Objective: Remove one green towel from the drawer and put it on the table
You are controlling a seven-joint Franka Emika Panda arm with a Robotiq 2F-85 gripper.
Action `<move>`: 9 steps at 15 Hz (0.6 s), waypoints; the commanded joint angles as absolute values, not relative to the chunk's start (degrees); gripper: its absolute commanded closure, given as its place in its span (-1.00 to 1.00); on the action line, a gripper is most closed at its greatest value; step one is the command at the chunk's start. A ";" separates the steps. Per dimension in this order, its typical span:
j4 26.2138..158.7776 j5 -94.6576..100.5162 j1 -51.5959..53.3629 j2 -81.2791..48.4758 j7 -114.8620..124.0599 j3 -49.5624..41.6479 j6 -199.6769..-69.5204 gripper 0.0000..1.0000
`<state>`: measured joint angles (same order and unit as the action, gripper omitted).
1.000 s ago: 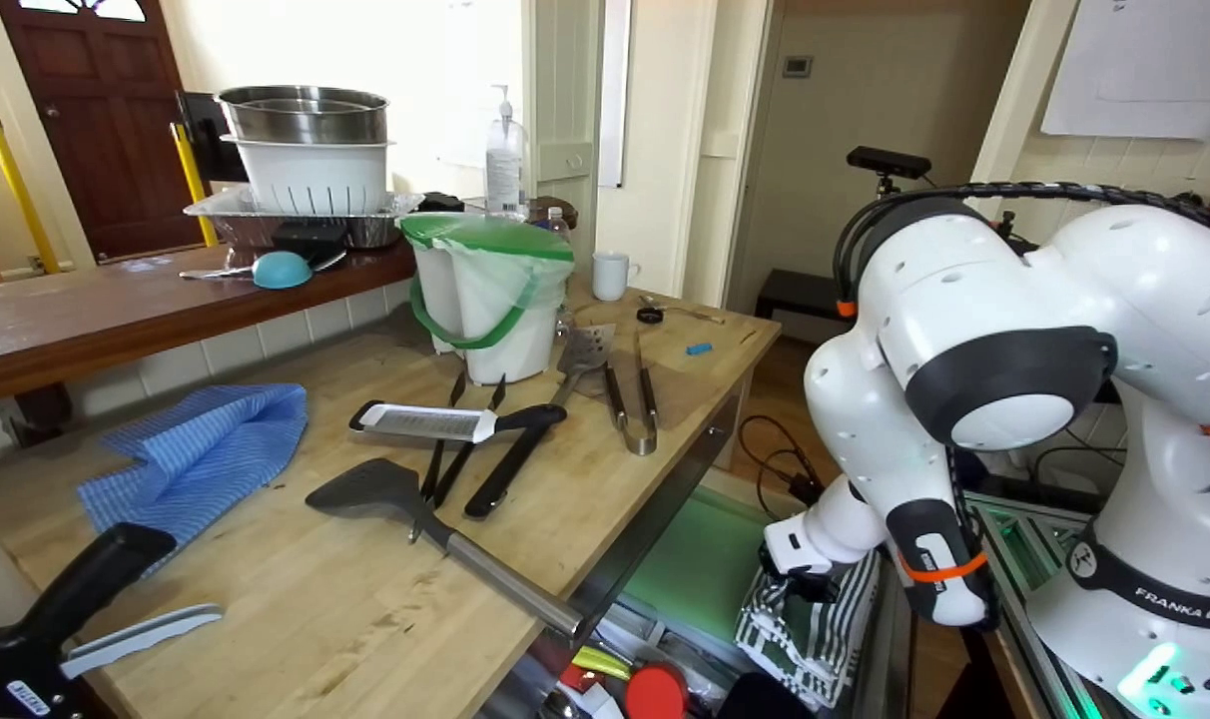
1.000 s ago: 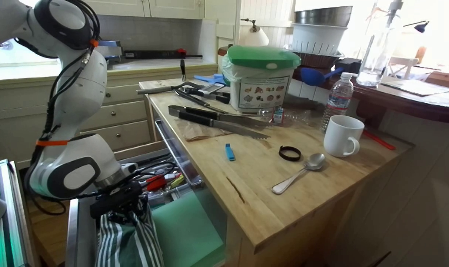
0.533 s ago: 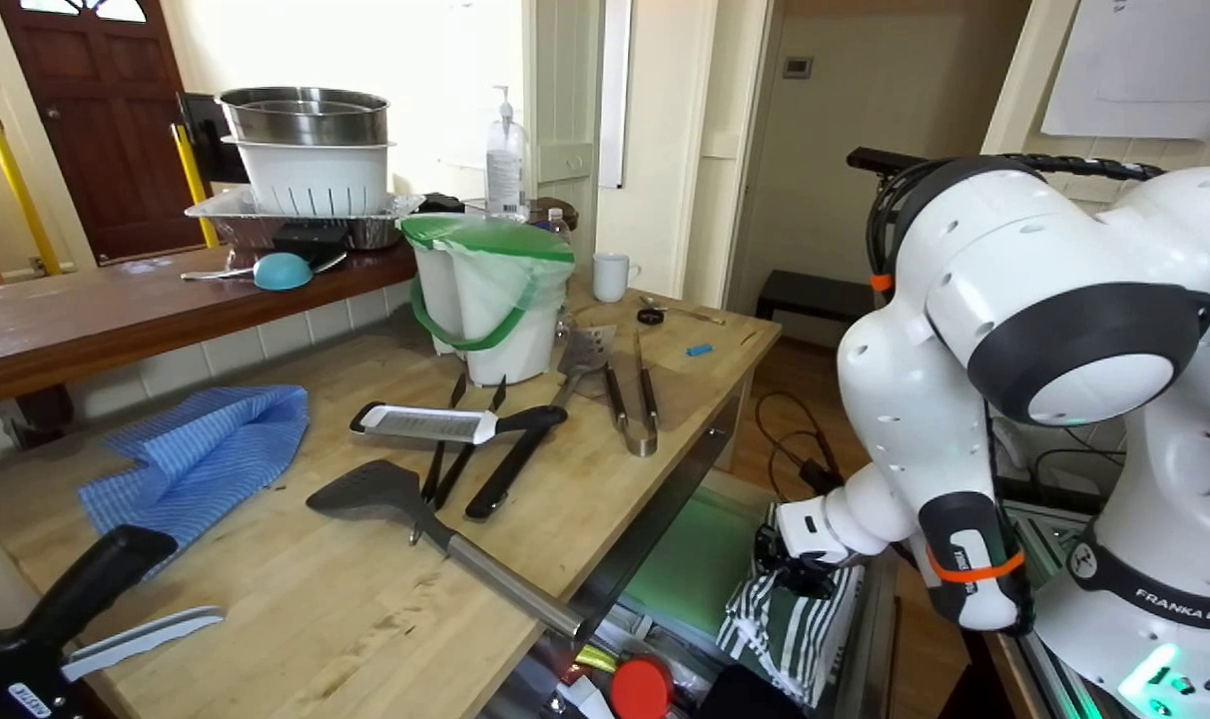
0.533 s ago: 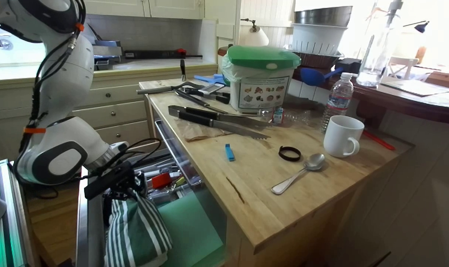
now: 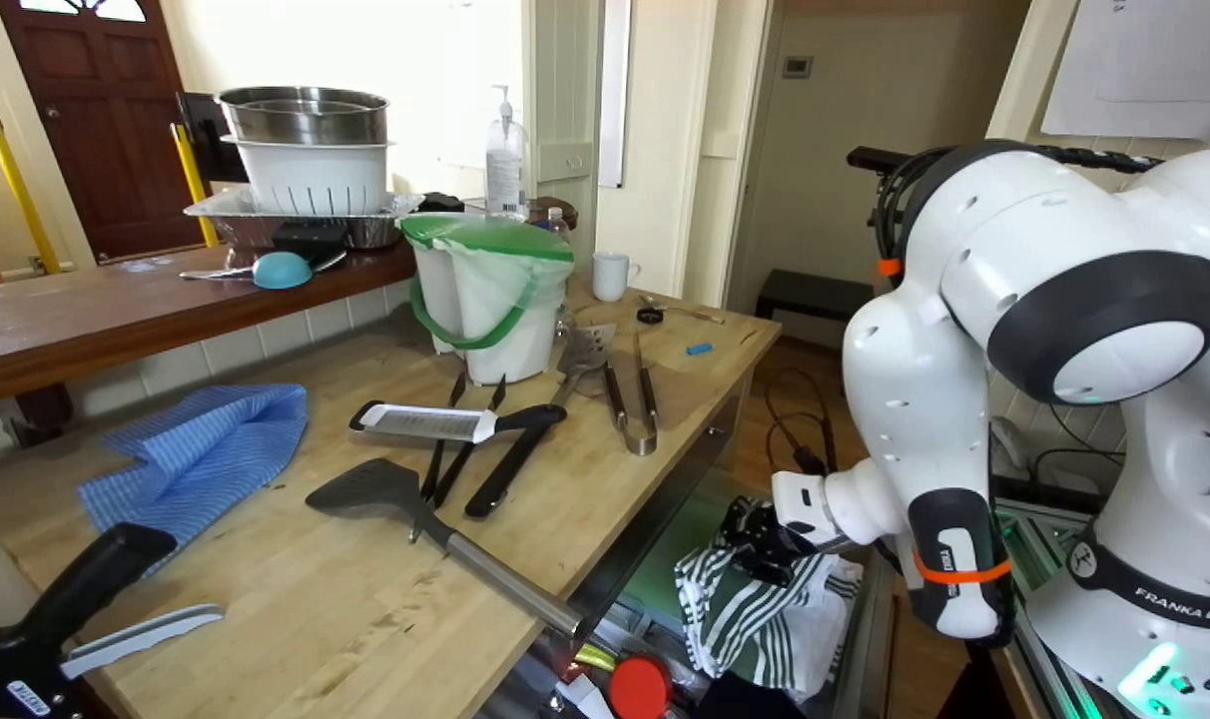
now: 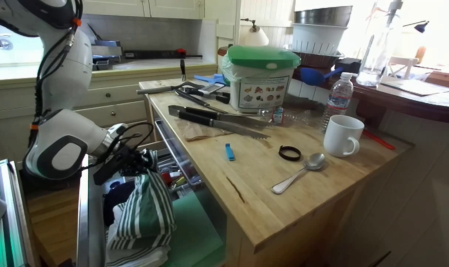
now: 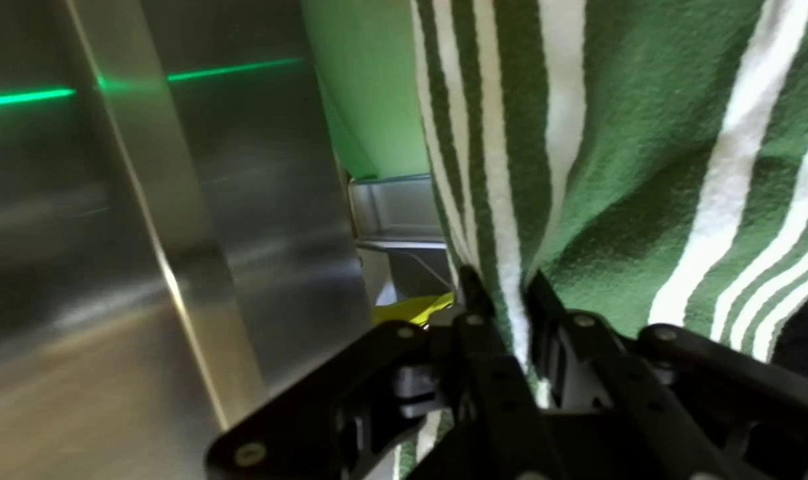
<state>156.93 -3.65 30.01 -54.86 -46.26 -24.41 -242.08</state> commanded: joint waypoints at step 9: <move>157.90 3.23 18.42 -31.03 -50.80 -18.71 -243.68 0.92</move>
<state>157.90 0.38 24.31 -33.58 -46.58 -21.82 -240.85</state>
